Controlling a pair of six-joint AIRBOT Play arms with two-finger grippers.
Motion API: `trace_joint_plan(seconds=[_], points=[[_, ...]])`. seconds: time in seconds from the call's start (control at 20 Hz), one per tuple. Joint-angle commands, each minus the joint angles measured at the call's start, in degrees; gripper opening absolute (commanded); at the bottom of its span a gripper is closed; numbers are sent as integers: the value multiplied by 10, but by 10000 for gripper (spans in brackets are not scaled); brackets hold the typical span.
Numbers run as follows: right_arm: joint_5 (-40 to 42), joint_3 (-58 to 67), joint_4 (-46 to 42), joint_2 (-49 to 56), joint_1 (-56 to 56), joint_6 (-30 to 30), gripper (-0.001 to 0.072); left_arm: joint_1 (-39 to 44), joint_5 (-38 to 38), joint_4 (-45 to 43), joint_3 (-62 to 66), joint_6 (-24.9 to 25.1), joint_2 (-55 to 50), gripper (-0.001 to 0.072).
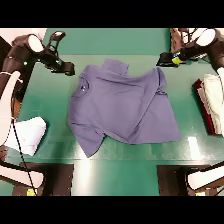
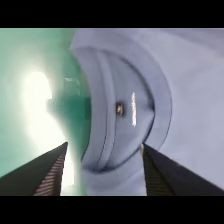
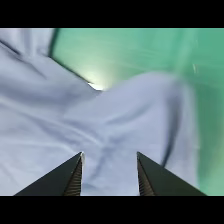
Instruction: Fold the shirts.
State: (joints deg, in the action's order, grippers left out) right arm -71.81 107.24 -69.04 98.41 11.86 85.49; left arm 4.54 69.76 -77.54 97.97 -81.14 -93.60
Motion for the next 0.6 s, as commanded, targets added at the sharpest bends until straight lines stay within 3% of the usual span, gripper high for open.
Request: trace_joint_plan(seconds=[0.0,0.2,0.55], points=[[-66,-2,120,-15,-46,-45,387,-55,79,65,-12,17,23,540],[-102,-111,125,-113,-79,-61,387,-98,66,94,-178,28,125,540],[-49,-358,129,-303,-88,-61,387,-100,-35,155,-555,44,283,541]])
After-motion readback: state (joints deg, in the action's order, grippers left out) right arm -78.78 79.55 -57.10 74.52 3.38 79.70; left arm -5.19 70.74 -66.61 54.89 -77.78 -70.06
